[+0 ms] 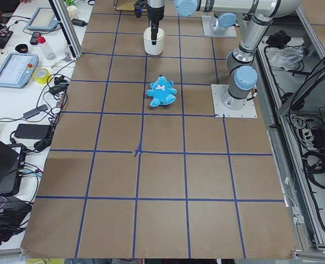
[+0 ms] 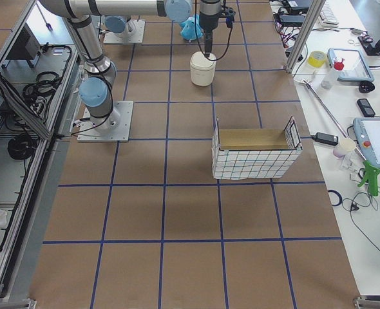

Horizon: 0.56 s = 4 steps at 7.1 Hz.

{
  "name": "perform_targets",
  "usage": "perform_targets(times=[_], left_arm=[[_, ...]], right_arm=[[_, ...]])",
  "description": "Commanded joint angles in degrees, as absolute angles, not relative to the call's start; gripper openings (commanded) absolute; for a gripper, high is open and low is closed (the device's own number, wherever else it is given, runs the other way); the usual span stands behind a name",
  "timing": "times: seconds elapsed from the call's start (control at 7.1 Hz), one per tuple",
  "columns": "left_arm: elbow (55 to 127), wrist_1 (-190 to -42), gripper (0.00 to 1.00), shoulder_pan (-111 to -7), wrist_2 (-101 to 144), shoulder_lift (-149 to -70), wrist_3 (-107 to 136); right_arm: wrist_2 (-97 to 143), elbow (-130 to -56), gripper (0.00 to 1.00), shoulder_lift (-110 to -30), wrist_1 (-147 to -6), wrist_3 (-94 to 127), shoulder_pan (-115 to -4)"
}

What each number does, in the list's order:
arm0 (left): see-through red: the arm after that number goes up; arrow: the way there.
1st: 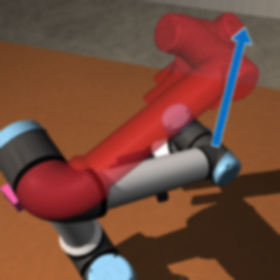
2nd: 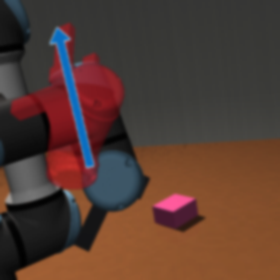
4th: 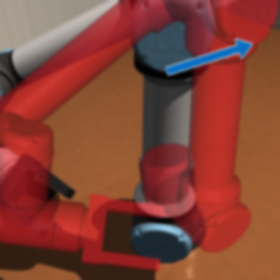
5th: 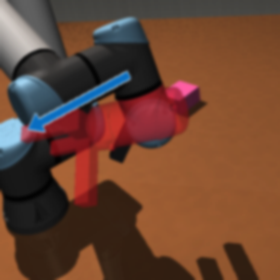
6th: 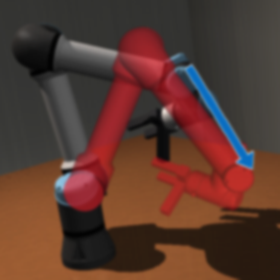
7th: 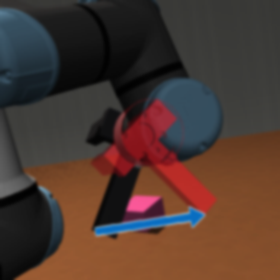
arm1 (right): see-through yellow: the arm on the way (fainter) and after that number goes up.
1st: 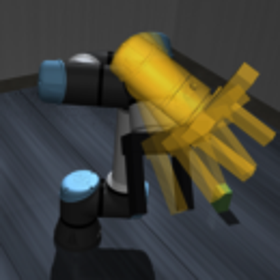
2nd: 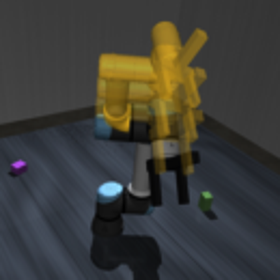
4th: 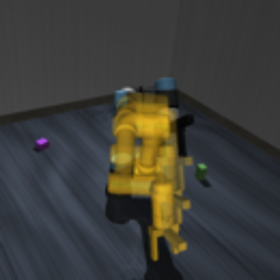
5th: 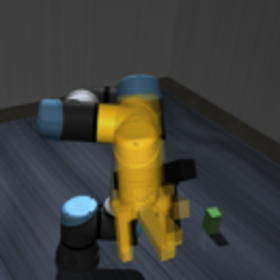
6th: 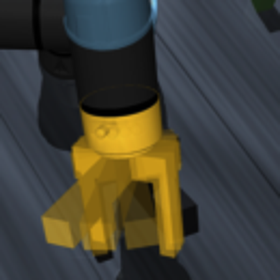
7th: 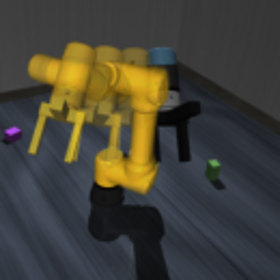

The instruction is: Open trash can with right arm

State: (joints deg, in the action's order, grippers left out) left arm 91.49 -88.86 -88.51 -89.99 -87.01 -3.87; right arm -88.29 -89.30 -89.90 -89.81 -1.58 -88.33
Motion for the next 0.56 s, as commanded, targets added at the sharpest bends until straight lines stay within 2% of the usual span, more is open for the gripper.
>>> perform_targets(times=[0.0, 0.28, 0.42], left_arm=[[91.5, -88.9, 1.00, -88.5, -90.0, -87.0, -3.9], [91.5, -88.9, 1.00, -88.5, -90.0, -87.0, -3.9], [91.5, -88.9, 1.00, -88.5, -90.0, -87.0, -3.9]], right_arm=[[-88.2, -89.3, 1.00, -89.9, -89.9, -1.6, -88.3], [-88.2, -89.4, 1.00, -89.9, -90.2, -1.4, -88.4], [-87.1, -89.4, 0.89, -89.8, -90.3, 2.9, -89.6]])
